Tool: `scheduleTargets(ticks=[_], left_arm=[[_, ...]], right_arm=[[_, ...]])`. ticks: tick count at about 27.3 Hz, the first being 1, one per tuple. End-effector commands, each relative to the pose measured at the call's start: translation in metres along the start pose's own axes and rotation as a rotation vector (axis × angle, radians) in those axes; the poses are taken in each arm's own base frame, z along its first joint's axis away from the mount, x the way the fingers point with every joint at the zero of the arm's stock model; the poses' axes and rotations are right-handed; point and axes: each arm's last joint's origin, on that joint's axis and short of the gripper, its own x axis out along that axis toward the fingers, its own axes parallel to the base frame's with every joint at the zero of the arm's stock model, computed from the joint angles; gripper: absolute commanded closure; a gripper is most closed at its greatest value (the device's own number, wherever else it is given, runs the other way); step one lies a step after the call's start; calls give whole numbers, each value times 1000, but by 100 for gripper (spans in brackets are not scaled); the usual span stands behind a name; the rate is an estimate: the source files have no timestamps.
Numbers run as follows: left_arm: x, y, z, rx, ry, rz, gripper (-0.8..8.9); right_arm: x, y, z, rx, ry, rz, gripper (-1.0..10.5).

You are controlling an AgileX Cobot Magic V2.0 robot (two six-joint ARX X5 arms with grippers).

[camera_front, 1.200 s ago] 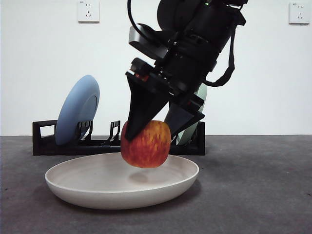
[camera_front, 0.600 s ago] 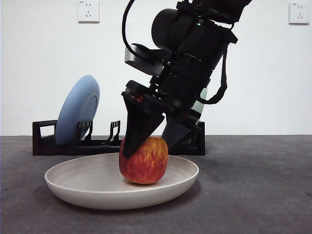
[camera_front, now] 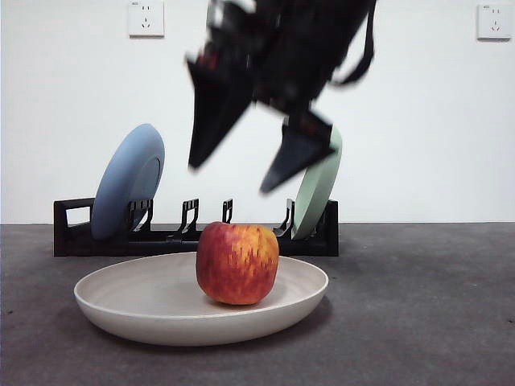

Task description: Take the yellow plate from the plate rack,put the plate on the table,take the apple from the table,put the apple in the plate

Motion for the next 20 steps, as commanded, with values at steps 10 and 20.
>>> scheduleTargets(ticks=[10, 20], left_arm=[[1, 0, -3, 5, 23, -1, 598], [1, 0, -3, 4, 23, -1, 598]], right_arm=[[-119, 40, -25, 25, 68, 60, 583], [-191, 66, -69, 36, 14, 52, 958]])
